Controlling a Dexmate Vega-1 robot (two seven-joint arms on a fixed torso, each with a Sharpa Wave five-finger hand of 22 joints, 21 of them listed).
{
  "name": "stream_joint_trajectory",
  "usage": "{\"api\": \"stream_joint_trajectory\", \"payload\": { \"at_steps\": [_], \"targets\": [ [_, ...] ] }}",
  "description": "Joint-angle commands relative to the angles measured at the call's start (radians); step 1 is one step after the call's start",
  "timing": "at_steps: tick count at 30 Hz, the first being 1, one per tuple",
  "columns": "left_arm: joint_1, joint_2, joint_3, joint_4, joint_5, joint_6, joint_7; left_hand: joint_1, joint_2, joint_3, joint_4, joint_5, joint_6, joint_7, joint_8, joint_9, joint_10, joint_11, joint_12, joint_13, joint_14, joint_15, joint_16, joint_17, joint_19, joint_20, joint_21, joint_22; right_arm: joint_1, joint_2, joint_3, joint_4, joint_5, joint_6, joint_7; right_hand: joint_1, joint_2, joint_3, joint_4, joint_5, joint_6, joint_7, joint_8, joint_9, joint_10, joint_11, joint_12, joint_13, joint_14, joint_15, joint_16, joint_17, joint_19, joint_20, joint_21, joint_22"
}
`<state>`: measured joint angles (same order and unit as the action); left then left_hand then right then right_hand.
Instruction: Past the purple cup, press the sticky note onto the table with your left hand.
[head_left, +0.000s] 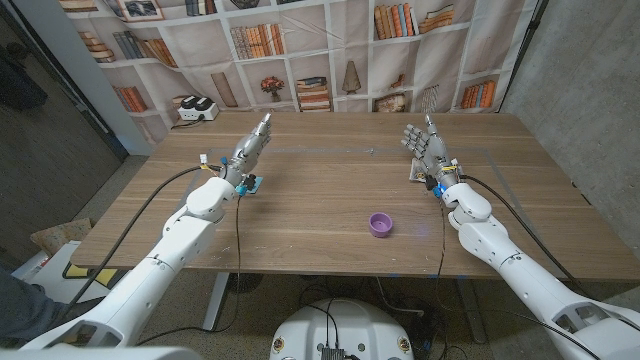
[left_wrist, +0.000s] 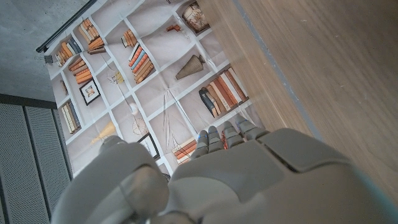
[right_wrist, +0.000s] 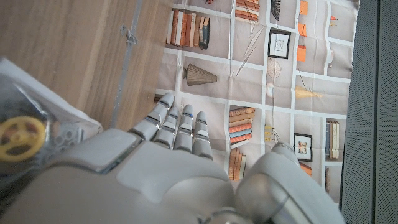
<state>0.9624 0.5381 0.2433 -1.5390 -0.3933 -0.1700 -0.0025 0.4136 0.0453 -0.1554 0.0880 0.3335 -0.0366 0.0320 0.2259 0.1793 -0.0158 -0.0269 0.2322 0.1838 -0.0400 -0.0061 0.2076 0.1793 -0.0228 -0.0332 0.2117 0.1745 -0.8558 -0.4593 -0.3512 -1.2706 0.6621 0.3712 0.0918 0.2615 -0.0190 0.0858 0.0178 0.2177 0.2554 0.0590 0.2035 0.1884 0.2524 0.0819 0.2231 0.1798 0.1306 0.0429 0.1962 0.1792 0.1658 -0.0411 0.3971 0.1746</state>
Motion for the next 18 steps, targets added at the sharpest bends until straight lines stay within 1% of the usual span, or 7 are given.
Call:
{"api": "stream_joint_trajectory", "payload": {
  "at_steps": [1,5,7,8,12,15,18],
  "targets": [
    [0.011,0.015,-0.004,0.038,0.039,-0.113,0.007,0.017,-0.002,-0.004,-0.008,0.0,0.033,0.004,0.009,0.006,0.024,-0.006,0.006,0.002,0.026,-0.007,0.007,0.002,0.032,-0.04,0.015,0.003,-0.005,-0.013,-0.012,-0.032,-0.022,-0.016,-0.015,0.008,0.002,0.004,-0.003,0.002,0.005,0.0,0.003,0.003,0.009,0.002,0.003,0.005,0.01,-0.003,0.001,0.004,0.008,-0.01,-0.004,0.004],
    [0.005,0.012,0.0,0.086,0.047,-0.186,-0.003,0.025,-0.003,-0.009,-0.011,-0.001,0.063,0.002,0.013,0.006,0.06,-0.009,0.013,0.003,0.059,-0.013,0.01,0.002,0.067,-0.04,0.022,0.003,-0.006,-0.018,-0.014,-0.043,-0.027,-0.027,-0.023,0.009,0.002,0.004,-0.003,0.002,0.003,-0.002,0.002,0.003,0.008,0.001,0.003,0.005,0.011,-0.003,0.0,0.004,0.009,-0.011,-0.006,0.004],
    [-0.005,0.009,0.003,0.122,0.046,-0.227,-0.016,0.029,-0.005,-0.011,-0.013,-0.002,0.071,0.0,0.013,0.006,0.072,-0.013,0.014,0.003,0.078,-0.015,0.013,0.002,0.085,-0.043,0.025,0.003,-0.007,-0.02,-0.015,-0.05,-0.028,-0.037,-0.029,0.009,0.003,0.003,-0.003,0.002,0.003,-0.001,0.002,0.003,0.009,0.0,0.002,0.005,0.011,-0.003,0.0,0.004,0.01,-0.01,-0.006,0.004],
    [-0.01,0.006,0.004,0.139,0.045,-0.246,-0.021,0.03,-0.006,-0.013,-0.014,-0.002,0.077,0.0,0.014,0.006,0.078,-0.01,0.014,0.003,0.081,-0.016,0.012,0.002,0.092,-0.043,0.027,0.003,-0.007,-0.021,-0.016,-0.052,-0.029,-0.041,-0.033,0.009,0.003,0.003,-0.004,0.002,0.003,-0.001,0.001,0.003,0.01,0.001,0.003,0.005,0.011,-0.003,0.0,0.004,0.01,-0.01,-0.007,0.004],
    [-0.022,-0.006,0.006,0.196,0.043,-0.321,-0.027,0.035,-0.011,-0.017,-0.017,-0.002,0.096,-0.001,0.017,0.007,0.093,-0.011,0.015,0.003,0.099,-0.016,0.014,0.002,0.111,-0.042,0.029,0.002,-0.008,-0.022,-0.018,-0.059,-0.032,-0.053,-0.044,0.009,0.003,0.003,-0.004,0.001,0.003,-0.002,0.001,0.003,0.009,-0.002,0.002,0.005,0.012,-0.003,0.0,0.004,0.01,-0.01,-0.008,0.004],
    [-0.016,-0.006,0.003,0.207,0.056,-0.356,-0.006,0.037,-0.014,-0.02,-0.019,-0.001,0.107,-0.001,0.018,0.007,0.102,-0.018,0.016,0.003,0.11,-0.018,0.015,0.002,0.119,-0.043,0.03,0.002,-0.008,-0.022,-0.019,-0.061,-0.033,-0.058,-0.049,0.009,0.003,0.003,-0.004,0.001,0.003,-0.002,0.001,0.003,0.01,0.0,0.002,0.005,0.012,-0.003,0.0,0.004,0.011,-0.01,-0.009,0.004],
    [0.0,0.007,-0.001,0.195,0.105,-0.371,0.053,0.04,-0.016,-0.022,-0.02,-0.001,0.116,-0.003,0.02,0.007,0.112,-0.018,0.018,0.003,0.116,-0.018,0.015,0.002,0.127,-0.044,0.031,0.002,-0.006,-0.02,-0.021,-0.062,-0.036,-0.062,-0.055,0.01,0.004,0.003,-0.004,0.001,0.004,-0.001,0.001,0.003,0.011,0.0,0.002,0.005,0.013,-0.003,0.0,0.004,0.011,-0.01,-0.01,0.004]
  ]
}}
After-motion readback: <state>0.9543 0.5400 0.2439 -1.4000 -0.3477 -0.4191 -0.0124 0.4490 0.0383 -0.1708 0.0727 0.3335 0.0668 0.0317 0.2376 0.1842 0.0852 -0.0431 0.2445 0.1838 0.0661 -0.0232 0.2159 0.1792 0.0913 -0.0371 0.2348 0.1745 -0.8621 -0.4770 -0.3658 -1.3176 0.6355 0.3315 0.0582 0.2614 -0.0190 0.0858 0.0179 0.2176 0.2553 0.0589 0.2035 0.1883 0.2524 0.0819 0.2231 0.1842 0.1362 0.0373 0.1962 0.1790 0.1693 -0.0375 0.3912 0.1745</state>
